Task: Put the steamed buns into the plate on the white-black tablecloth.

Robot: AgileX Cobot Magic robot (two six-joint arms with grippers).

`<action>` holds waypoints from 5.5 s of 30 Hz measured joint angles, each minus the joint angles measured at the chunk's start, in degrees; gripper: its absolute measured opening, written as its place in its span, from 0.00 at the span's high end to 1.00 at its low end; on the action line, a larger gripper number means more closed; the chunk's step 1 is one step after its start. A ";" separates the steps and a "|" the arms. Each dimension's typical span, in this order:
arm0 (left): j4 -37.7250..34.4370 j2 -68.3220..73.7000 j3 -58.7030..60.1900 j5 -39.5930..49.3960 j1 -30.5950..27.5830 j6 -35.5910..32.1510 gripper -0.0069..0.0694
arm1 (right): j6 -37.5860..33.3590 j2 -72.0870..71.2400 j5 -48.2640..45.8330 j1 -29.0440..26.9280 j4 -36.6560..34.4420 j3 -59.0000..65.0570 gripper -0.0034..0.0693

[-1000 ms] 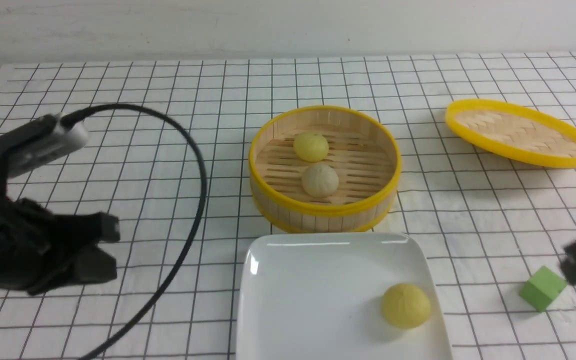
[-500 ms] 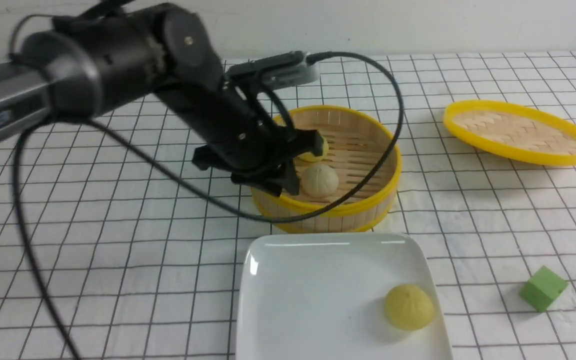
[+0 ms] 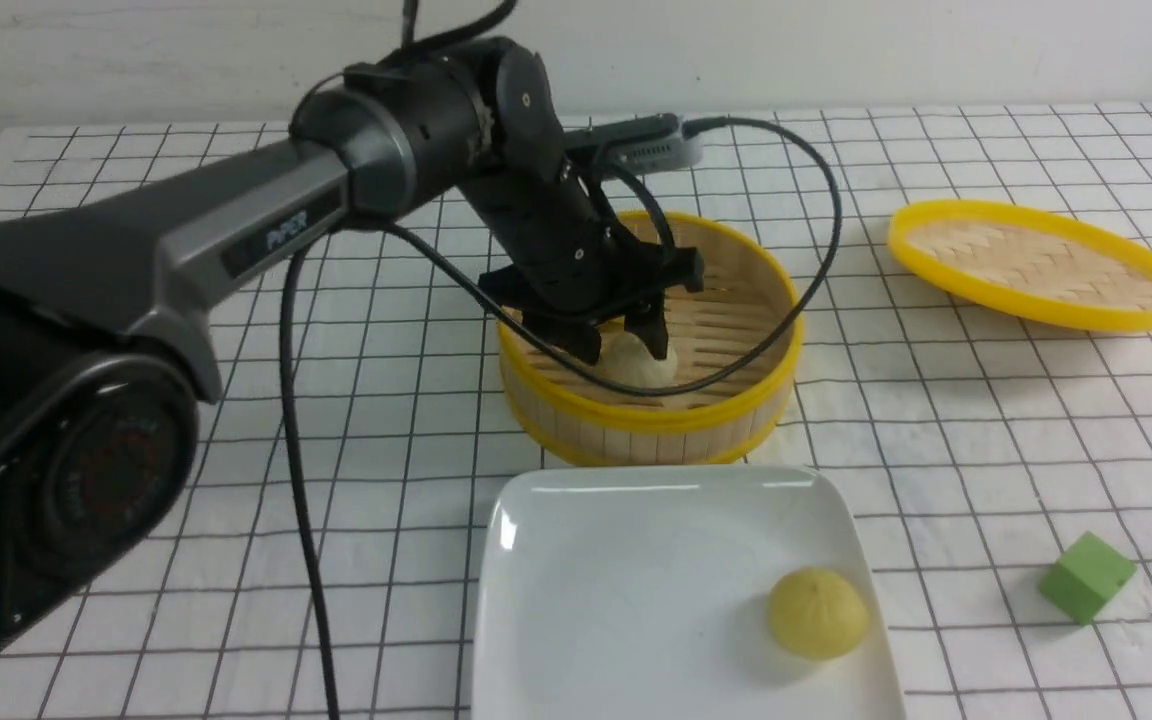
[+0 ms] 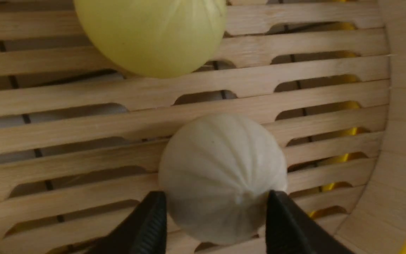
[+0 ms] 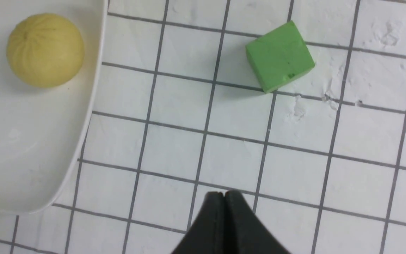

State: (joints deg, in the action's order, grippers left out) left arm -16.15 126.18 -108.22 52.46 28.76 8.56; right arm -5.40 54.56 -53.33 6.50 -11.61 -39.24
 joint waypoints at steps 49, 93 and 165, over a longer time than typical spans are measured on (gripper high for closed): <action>13.39 0.11 -15.82 13.89 3.22 9.71 0.90 | 0.00 -0.05 0.40 0.00 -1.53 0.00 0.91; 9.47 -24.03 28.02 7.38 16.12 4.25 0.85 | -0.06 -0.34 0.05 -0.04 -4.37 0.22 0.85; 31.10 -66.73 47.03 9.66 21.53 21.57 0.91 | 4.87 -55.25 30.33 -5.36 10.86 40.33 0.93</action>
State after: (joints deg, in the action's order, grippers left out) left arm 14.95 59.45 -61.19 62.12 50.29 30.13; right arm -0.53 -0.69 -23.00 1.14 -0.75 1.10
